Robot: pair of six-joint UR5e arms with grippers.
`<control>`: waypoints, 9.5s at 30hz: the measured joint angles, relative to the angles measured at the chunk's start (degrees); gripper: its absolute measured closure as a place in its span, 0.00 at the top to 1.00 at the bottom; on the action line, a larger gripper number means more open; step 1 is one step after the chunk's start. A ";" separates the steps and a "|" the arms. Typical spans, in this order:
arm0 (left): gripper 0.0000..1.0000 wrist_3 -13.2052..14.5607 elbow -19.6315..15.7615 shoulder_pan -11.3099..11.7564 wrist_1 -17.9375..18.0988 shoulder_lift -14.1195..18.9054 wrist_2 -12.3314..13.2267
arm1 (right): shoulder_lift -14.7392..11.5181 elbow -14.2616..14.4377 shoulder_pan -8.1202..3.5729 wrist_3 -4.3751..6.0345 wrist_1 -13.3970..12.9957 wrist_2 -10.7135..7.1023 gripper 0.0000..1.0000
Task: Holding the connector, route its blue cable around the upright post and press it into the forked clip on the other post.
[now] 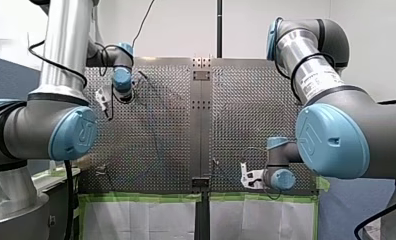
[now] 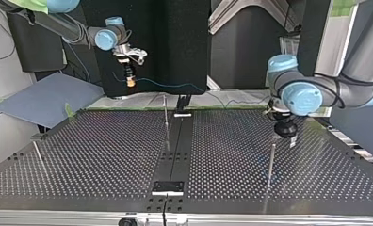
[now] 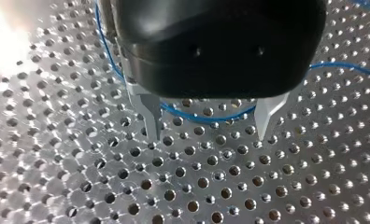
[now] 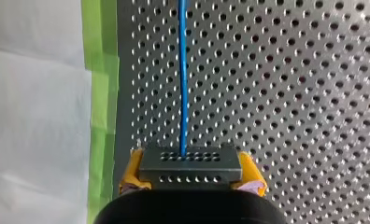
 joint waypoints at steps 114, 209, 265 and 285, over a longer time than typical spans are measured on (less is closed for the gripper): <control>1.00 7.67 11.85 -4.75 -28.47 16.75 2.67 | 0.00 -0.32 1.63 1.31 -0.68 -0.94 0.00; 1.00 41.61 1.47 -15.88 -2.63 -1.12 -6.83 | 0.01 -0.31 2.73 3.40 -1.68 -1.75 0.00; 1.00 46.91 3.48 -12.03 3.49 -3.41 -5.46 | 0.01 -0.32 3.06 3.64 -2.59 -2.26 0.00; 1.00 57.11 3.55 -12.93 4.71 -4.10 -12.52 | 0.01 -0.31 3.06 3.91 -2.90 -2.33 0.00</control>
